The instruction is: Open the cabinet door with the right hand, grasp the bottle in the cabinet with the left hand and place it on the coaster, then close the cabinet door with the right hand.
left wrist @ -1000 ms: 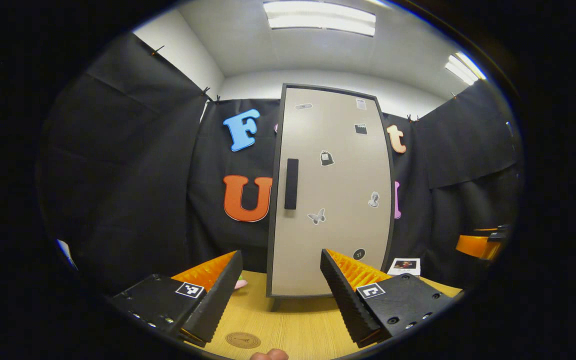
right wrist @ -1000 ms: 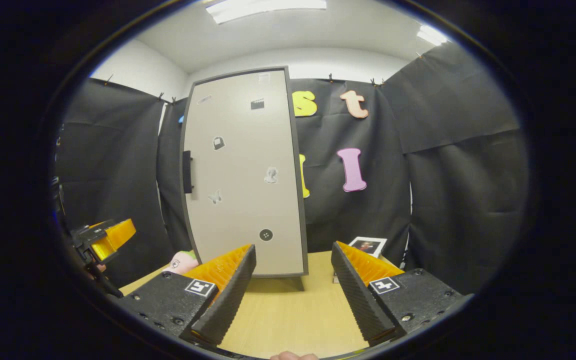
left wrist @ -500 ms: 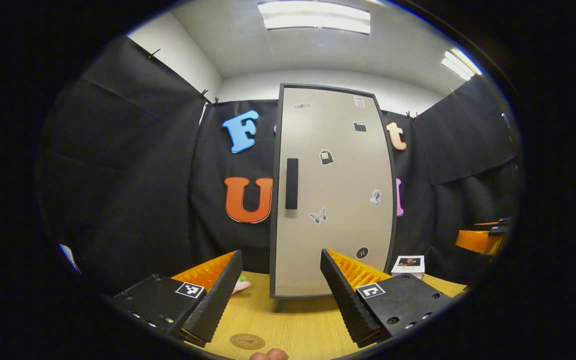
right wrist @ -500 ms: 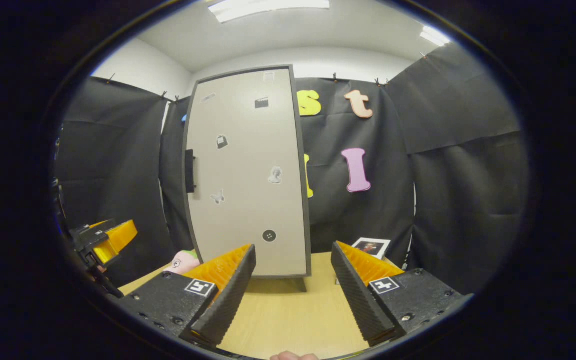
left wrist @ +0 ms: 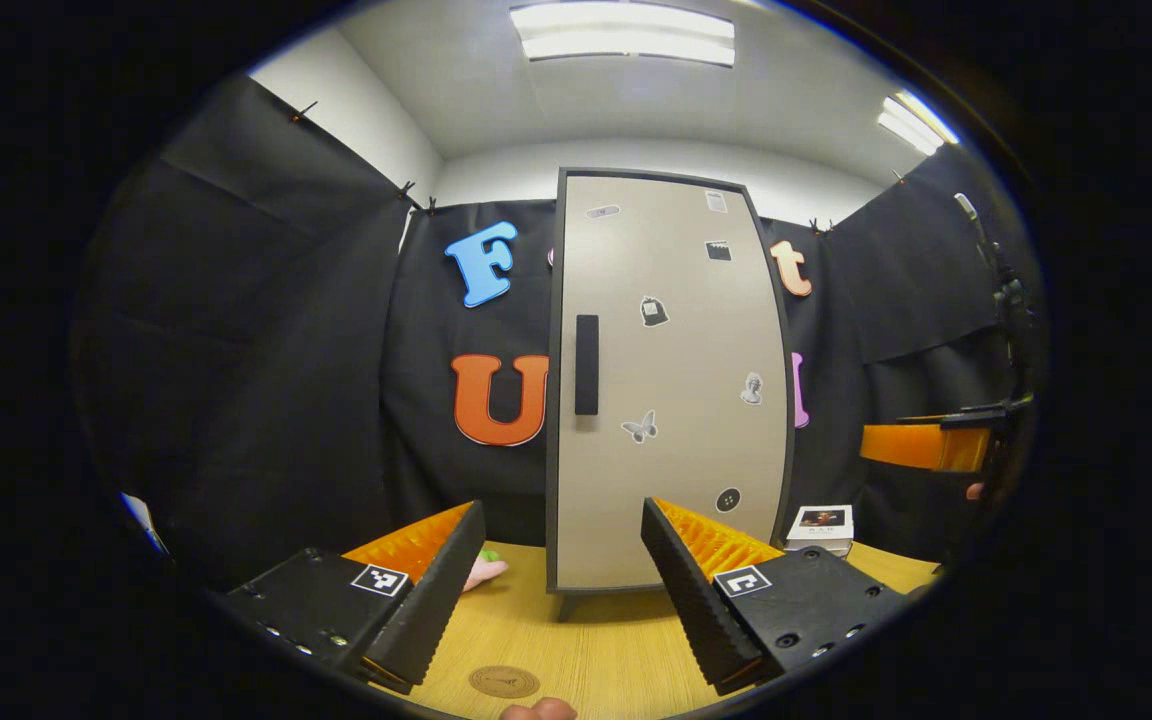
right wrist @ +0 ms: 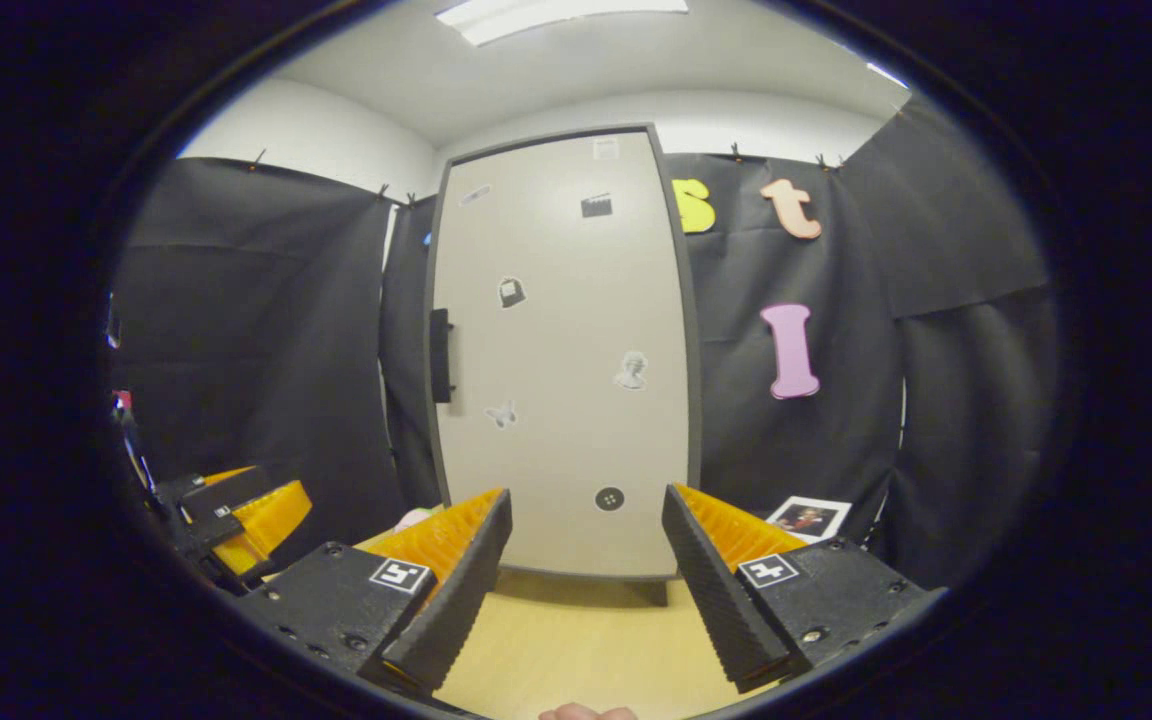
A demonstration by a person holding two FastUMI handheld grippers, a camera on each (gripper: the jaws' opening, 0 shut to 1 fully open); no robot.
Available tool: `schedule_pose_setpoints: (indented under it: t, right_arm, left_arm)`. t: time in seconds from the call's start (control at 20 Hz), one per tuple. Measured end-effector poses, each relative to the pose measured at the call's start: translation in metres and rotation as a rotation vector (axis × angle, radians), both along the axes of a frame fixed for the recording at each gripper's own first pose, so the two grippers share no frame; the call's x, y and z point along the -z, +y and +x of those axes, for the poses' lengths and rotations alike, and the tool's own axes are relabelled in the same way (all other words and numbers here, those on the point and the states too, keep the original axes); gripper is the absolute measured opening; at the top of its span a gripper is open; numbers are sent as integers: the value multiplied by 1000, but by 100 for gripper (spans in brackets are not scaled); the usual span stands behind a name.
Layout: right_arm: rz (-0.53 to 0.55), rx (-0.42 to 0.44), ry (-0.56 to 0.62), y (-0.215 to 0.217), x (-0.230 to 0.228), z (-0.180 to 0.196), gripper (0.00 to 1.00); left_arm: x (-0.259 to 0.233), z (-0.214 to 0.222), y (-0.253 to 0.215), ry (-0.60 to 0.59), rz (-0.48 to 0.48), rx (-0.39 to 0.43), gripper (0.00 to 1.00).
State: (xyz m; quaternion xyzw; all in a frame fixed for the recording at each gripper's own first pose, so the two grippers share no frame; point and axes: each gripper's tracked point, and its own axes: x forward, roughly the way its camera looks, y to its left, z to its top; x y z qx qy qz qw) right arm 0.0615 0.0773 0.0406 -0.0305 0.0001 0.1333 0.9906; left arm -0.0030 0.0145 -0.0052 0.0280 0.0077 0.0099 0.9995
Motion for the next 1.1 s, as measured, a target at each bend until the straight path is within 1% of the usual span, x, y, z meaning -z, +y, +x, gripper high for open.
schedule_pose_setpoints:
  t: [0.15, 0.2, 0.25, 0.3, 0.35, 0.6, 0.75, 0.85, 1.1]
  right_arm:
    - [-6, -60, -14, 33, -18, 26, 97]
    - [-11, -87, -15, 48, -21, 36, 92]
    - [-17, -116, -17, 62, -25, 45, 92]
    - [-24, -140, -16, 74, -27, 53, 97]
    - [-29, -163, -18, 86, -31, 60, 97]
    - [-46, -224, -19, 134, -42, 92, 97]
    - [-70, -221, -57, 152, -55, 118, 97]
    - [-67, -228, -65, 165, -62, 132, 97]
    - [-100, -246, -104, 200, -79, 162, 97]
  left_arm:
    - [2, -2, 0, 7, -5, 6, 95]
    - [1, -3, 0, 6, -3, 8, 95]
    - [3, -4, 2, 7, 1, 3, 95]
    - [3, -5, 5, 6, 6, -8, 95]
    - [4, -6, 8, 6, 9, -13, 95]
    - [8, -11, 15, 20, 6, -20, 95]
    - [8, -14, 27, 19, 45, -46, 95]
    - [8, -16, 33, 20, 61, -57, 95]
    - [10, -19, 38, 30, 58, -66, 95]
